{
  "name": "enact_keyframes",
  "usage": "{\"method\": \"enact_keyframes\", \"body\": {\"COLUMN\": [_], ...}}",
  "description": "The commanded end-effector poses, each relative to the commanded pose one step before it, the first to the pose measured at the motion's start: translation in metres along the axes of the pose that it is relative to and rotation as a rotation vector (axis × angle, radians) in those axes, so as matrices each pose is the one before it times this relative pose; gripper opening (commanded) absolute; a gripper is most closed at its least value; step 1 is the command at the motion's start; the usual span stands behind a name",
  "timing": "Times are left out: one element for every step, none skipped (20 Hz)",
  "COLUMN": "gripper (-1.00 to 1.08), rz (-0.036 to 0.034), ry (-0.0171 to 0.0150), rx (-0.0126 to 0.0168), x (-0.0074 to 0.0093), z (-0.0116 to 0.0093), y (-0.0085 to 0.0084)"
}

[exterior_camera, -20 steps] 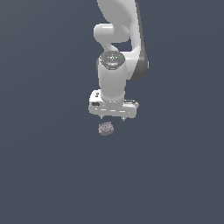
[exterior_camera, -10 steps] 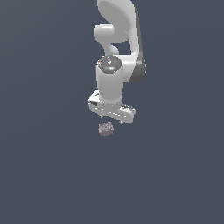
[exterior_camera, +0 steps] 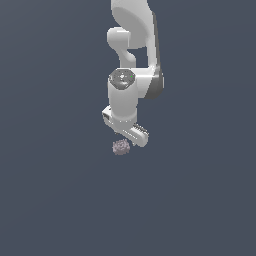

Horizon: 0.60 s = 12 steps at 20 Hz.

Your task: Pick up the object and move it to a goal position.

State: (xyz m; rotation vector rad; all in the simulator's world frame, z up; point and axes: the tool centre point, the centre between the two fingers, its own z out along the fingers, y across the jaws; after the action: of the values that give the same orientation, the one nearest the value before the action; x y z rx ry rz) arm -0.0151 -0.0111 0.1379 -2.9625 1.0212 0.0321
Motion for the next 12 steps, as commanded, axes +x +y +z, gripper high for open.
{"method": "enact_keyframes", "body": {"gripper": [1.00, 1.00, 1.00, 1.00, 1.00, 1.00, 1.00, 1.00, 1.00, 1.00, 1.00, 1.00], "rz": [0.07513, 0.02935, 0.02935, 0.02936, 0.02938, 0.02938, 0.02938, 0.02941, 0.02940, 0.02941, 0.02942, 0.02901], "ry": [0.00144, 0.00060, 0.00063, 0.00067, 0.00071, 0.00075, 0.00079, 0.00083, 0.00087, 0.00091, 0.00095, 0.00098], "rx": [0.00075, 0.00024, 0.00024, 0.00024, 0.00024, 0.00024, 0.00025, 0.00026, 0.00026, 0.00028, 0.00029, 0.00031], "x": [0.00072, 0.00035, 0.00038, 0.00042, 0.00045, 0.00048, 0.00051, 0.00055, 0.00058, 0.00062, 0.00065, 0.00067], "z": [0.00400, 0.00156, 0.00155, 0.00154, 0.00153, 0.00152, 0.00151, 0.00149, 0.00148, 0.00147, 0.00146, 0.00143], "y": [0.00238, 0.00094, 0.00094, 0.00094, 0.00095, 0.00094, 0.00094, 0.00094, 0.00093, 0.00092, 0.00092, 0.00089]}}
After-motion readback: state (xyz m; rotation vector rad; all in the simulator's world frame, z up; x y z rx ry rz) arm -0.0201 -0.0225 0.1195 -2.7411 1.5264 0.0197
